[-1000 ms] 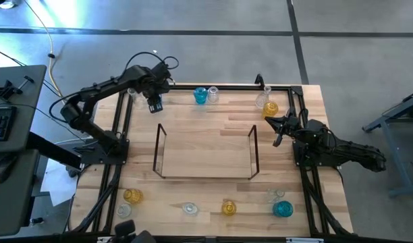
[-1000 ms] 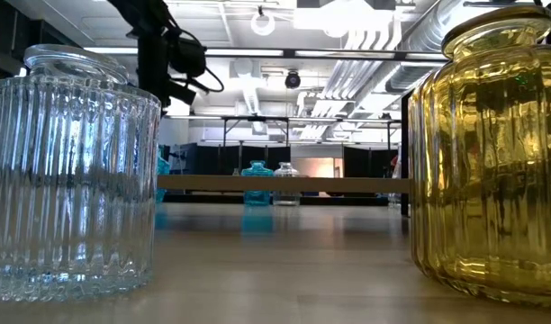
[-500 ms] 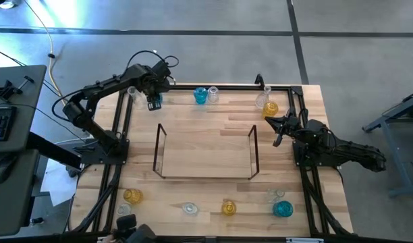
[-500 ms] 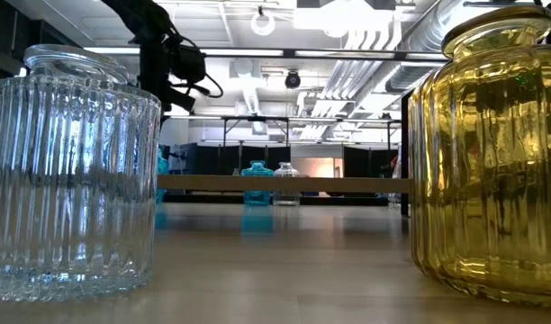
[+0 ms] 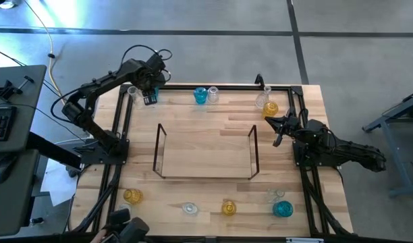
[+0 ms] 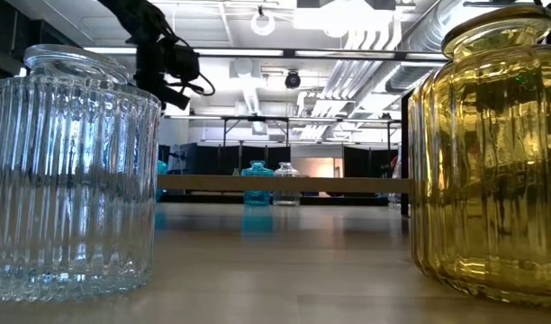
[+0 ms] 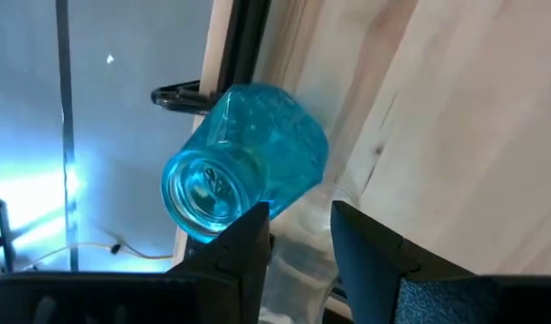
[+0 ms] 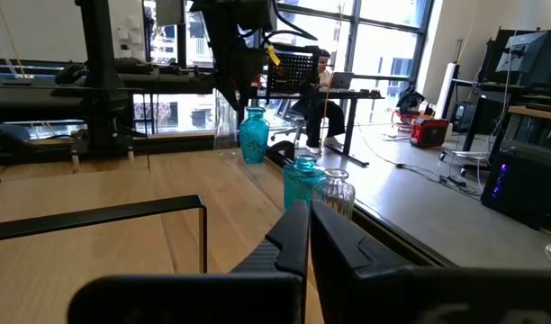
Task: Sort vases onto shelf
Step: Put the top left blue vase on the shelf
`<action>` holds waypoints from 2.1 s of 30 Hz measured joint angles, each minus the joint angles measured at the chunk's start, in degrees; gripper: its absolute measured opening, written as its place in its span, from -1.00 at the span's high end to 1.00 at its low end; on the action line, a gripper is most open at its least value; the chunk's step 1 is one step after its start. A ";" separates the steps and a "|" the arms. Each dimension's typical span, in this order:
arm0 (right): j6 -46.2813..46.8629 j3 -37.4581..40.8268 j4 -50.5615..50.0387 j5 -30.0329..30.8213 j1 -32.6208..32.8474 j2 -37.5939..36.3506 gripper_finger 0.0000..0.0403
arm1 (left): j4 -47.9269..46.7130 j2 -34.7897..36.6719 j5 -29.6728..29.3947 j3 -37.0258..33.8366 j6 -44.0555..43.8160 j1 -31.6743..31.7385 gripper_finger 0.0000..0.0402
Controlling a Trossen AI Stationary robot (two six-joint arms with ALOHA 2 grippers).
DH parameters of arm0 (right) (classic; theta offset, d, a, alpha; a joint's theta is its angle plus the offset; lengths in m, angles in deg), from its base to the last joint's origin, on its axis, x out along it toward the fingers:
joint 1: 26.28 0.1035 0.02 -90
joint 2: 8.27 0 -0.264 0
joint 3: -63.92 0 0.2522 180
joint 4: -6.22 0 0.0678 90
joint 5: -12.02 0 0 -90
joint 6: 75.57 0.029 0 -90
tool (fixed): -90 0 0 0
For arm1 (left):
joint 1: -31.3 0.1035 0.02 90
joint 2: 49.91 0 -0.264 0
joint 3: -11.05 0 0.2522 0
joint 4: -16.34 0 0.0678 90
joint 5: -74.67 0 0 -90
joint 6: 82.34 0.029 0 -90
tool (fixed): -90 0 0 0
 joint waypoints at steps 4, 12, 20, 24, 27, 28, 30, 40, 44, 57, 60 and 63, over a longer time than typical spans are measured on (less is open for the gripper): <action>0.00 0.00 0.00 0.00 0.00 -0.01 1.00 | 1.27 -0.02 -0.09 0.00 -1.41 1.16 0.44; 0.00 0.00 0.02 0.01 0.01 0.00 1.00 | 2.49 -0.28 2.73 0.00 -5.82 4.50 0.44; 0.00 0.00 0.00 0.00 0.02 0.00 1.00 | 4.38 -3.09 3.25 0.07 -6.54 5.40 0.44; 0.00 0.00 0.02 0.00 0.00 0.00 1.00 | 4.69 -5.23 2.12 0.07 -6.50 5.44 0.44; 0.00 0.00 0.02 0.00 0.00 -0.01 1.00 | 5.07 -6.31 1.92 0.28 -6.54 5.53 0.44; 0.00 0.00 0.00 0.00 0.01 -0.01 1.00 | 5.01 -6.53 1.69 0.33 -6.54 5.53 0.45; 0.00 0.00 0.01 0.02 0.00 0.00 1.00 | 4.74 -6.67 1.68 0.37 -6.50 5.49 0.50; 0.00 0.00 0.01 0.01 0.01 0.00 1.00 | 3.64 -4.54 2.71 -0.08 -5.07 4.28 0.88; 0.00 0.00 0.02 0.01 0.01 0.00 1.00 | 3.65 -2.56 2.48 -0.11 -3.55 2.16 0.88; 0.00 0.00 0.01 0.02 0.00 -0.01 1.00 | -5.05 5.72 1.92 5.86 -4.29 -14.59 0.88; 0.00 0.00 0.00 0.02 0.00 0.00 1.00 | -8.73 5.81 2.12 10.92 -4.54 -20.94 0.88; 0.00 0.00 0.02 0.02 0.02 0.00 1.00 | -11.03 5.81 3.14 14.99 -3.03 -27.14 0.88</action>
